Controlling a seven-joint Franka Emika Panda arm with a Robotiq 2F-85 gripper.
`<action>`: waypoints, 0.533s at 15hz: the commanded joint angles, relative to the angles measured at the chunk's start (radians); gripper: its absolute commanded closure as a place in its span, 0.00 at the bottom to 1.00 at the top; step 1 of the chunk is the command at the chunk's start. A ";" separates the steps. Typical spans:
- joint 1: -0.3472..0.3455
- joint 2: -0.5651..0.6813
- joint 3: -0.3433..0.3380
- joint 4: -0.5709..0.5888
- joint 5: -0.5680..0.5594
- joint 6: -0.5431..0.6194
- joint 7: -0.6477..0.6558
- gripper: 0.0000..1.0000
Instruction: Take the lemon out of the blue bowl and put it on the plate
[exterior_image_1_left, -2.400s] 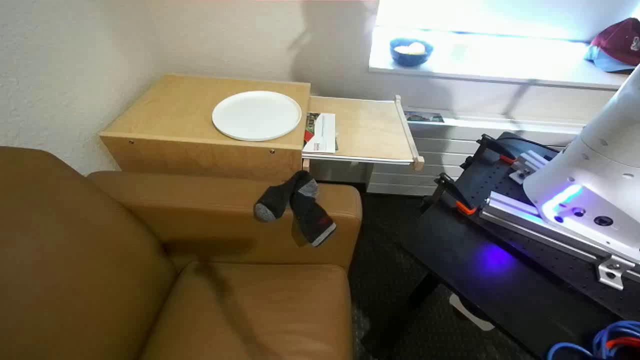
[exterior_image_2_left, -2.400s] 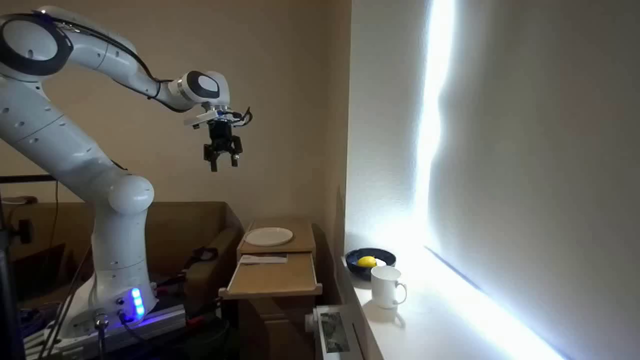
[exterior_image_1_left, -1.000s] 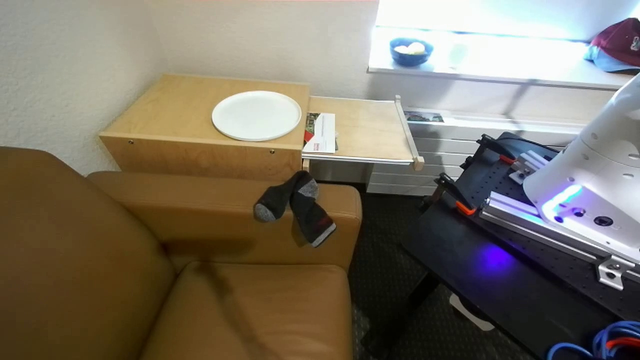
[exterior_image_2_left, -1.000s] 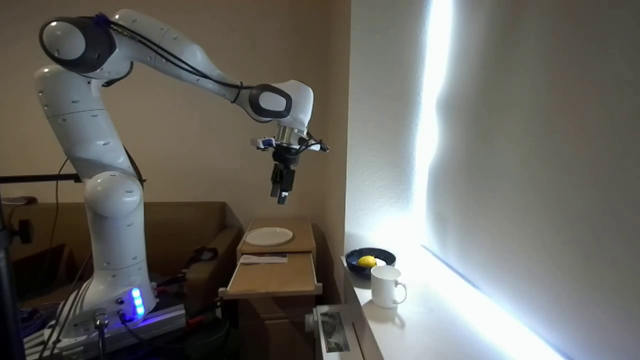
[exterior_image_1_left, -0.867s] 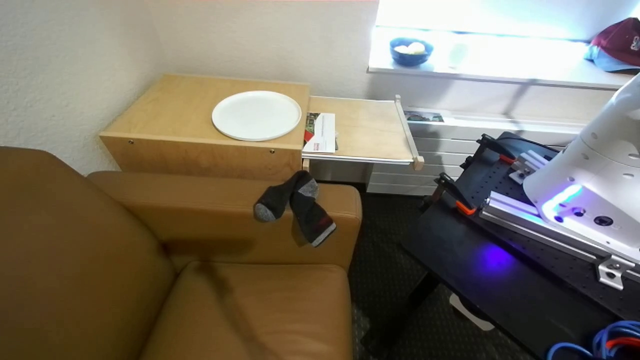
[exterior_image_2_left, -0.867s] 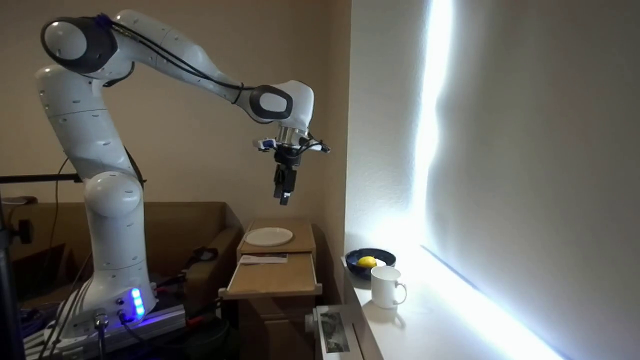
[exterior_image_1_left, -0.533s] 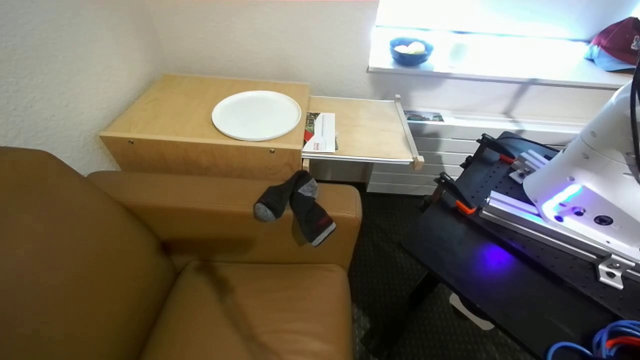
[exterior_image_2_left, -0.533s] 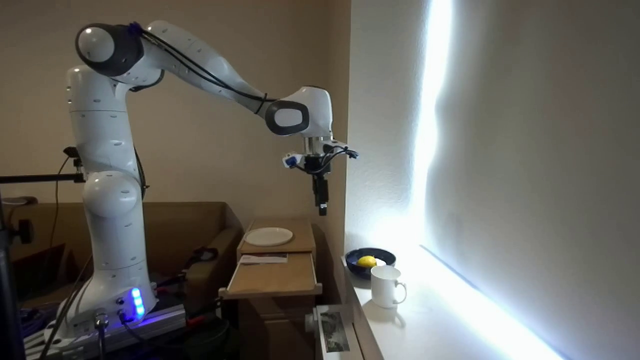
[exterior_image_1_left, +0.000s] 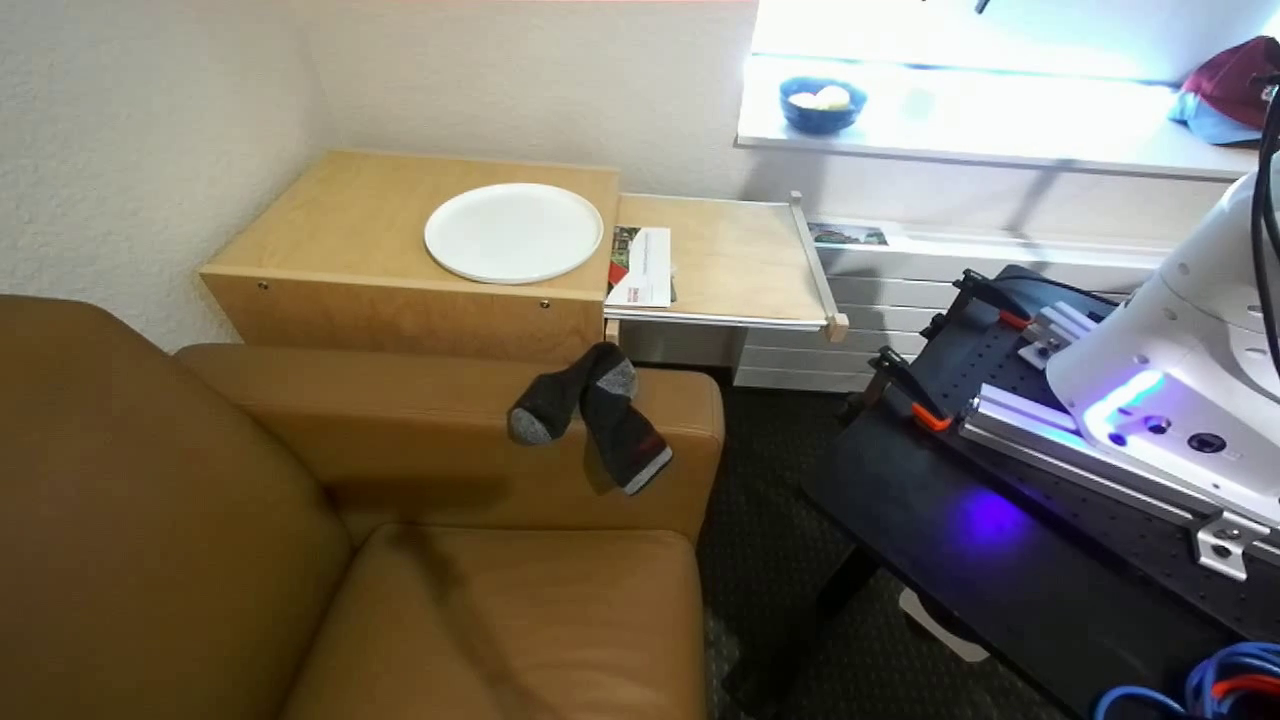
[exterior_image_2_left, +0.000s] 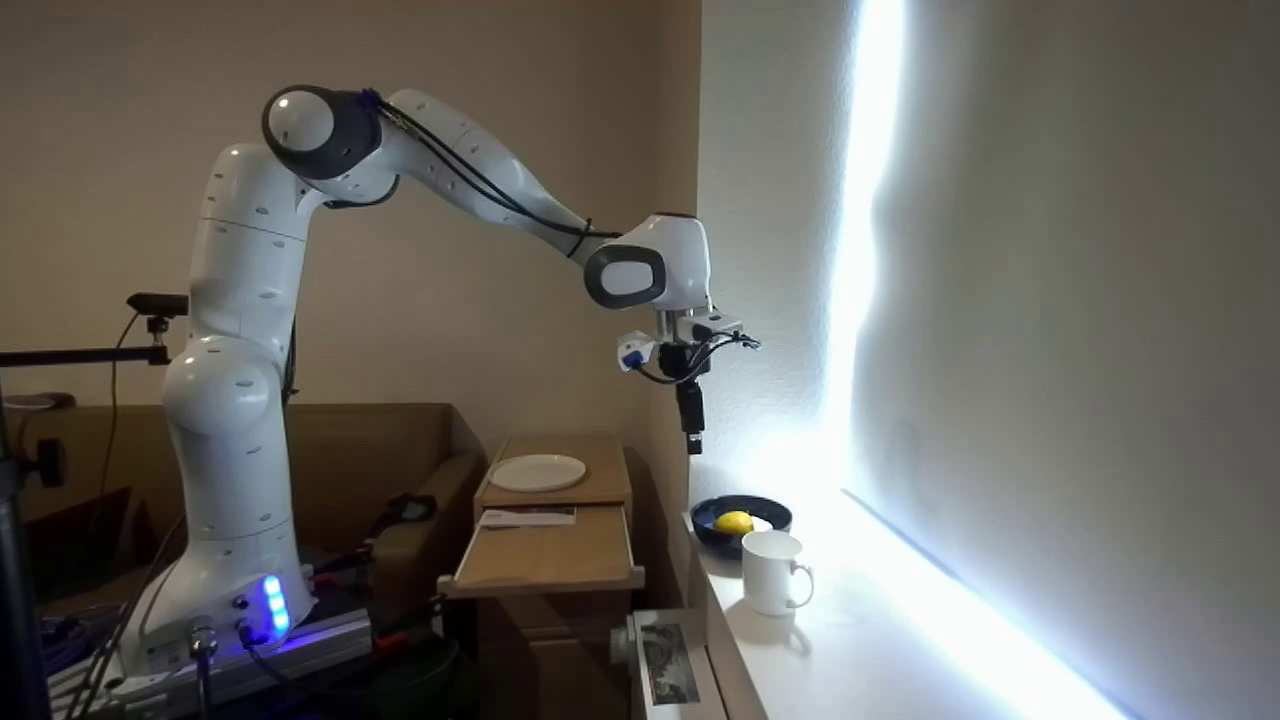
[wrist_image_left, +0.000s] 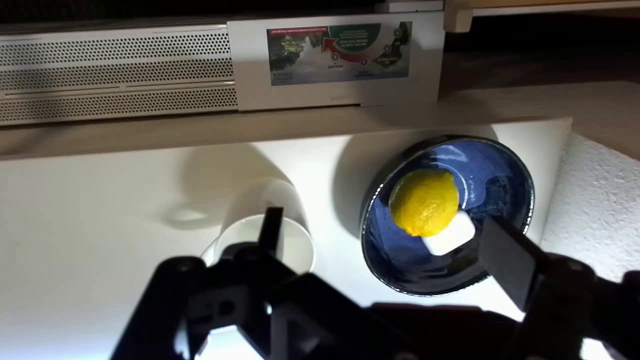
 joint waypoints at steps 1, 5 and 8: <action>-0.022 -0.001 0.027 0.003 -0.007 -0.001 0.006 0.00; -0.014 0.025 0.026 0.006 -0.035 0.036 0.047 0.00; 0.032 0.106 0.068 0.020 -0.029 0.176 0.184 0.00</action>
